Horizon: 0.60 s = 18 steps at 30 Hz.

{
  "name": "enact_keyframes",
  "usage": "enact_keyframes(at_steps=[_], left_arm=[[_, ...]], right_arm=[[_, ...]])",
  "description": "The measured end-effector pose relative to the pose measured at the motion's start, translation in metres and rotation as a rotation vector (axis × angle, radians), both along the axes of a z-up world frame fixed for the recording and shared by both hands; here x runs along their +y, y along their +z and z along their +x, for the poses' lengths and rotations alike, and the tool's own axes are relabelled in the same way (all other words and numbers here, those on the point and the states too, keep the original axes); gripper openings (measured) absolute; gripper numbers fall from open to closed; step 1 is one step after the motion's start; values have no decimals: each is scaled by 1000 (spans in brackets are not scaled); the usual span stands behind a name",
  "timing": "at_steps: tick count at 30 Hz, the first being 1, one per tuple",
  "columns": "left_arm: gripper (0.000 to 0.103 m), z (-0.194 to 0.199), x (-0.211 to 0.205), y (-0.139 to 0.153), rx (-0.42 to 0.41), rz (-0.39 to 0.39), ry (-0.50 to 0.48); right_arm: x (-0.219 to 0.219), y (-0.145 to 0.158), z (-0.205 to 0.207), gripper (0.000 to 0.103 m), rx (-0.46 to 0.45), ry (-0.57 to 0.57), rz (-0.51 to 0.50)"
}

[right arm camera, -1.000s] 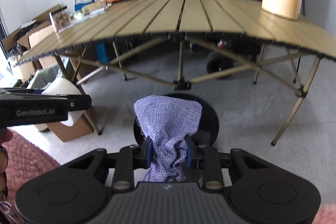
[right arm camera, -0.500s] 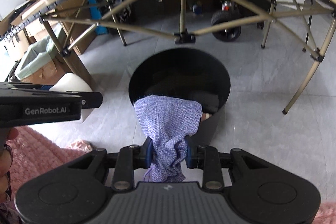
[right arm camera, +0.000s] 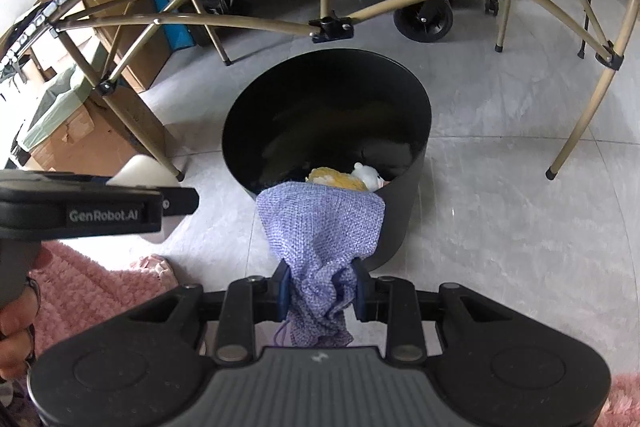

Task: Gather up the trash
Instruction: 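Lower the left gripper into the bin and release the white foam cylinder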

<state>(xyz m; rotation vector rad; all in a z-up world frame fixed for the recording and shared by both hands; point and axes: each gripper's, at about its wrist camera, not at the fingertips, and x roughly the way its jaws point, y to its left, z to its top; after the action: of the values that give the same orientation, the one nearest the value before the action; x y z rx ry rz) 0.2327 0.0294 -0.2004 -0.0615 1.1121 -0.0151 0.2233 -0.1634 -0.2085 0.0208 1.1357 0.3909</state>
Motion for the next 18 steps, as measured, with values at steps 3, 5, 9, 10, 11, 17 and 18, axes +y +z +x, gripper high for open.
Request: enact_keyframes(at_steps=[3,5,9,10,11,17,18], left_arm=[[58,3,-2,-2,11,-2,-3],[58,4,-4,-2,12,-2,-6],[58,8,-10,-2,12,11,-16],[58,9,-12,-3,14,14,-16],[58,10,-13,-4,16,15,-17],[58,23,-27,-1,9,24,-27],[58,25,-31,0,3,28,-29]], right_arm=[[-5,-2,1,28,6,-13,5],[-8,-2,1,28,3,-22,9],[-14,0,3,28,-6,-48,7],[-17,0,3,28,-8,-57,5],[-20,1,4,28,-10,-67,5],[-41,7,9,28,-32,-130,12],[-45,8,10,28,-38,-140,15]])
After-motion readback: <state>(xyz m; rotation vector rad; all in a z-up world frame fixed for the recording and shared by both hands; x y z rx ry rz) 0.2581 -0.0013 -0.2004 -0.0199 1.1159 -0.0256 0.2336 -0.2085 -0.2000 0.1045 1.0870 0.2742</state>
